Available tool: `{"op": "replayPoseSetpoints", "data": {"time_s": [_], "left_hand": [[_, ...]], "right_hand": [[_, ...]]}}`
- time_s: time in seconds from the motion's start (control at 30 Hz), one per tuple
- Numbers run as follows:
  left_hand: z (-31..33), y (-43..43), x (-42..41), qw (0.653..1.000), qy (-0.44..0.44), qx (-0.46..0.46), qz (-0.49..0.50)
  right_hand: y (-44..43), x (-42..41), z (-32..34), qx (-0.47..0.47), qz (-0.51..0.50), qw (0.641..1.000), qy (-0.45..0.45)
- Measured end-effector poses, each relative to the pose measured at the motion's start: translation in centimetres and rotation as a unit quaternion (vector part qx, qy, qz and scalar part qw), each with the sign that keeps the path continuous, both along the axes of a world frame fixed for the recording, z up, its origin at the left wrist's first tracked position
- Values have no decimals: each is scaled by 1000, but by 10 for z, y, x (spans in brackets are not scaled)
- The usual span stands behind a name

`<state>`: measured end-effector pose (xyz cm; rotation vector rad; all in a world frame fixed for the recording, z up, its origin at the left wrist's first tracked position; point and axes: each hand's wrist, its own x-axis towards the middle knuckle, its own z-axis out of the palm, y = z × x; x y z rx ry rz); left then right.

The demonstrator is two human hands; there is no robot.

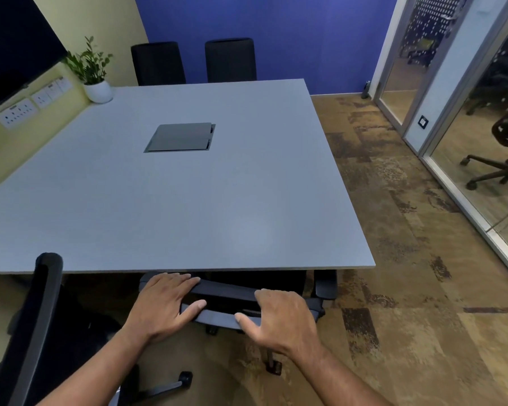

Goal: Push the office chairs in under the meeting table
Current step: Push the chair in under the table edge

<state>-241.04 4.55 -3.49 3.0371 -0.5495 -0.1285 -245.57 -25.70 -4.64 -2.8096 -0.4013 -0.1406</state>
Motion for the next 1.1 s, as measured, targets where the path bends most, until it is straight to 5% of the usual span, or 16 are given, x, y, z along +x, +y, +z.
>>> {"op": "replayPoseSetpoints", "data": {"time_s": [1.1], "left_hand": [[-12, -17, 54, 998, -61, -7, 31]], "right_hand": [[-18, 83, 5, -86, -5, 996, 6]]}}
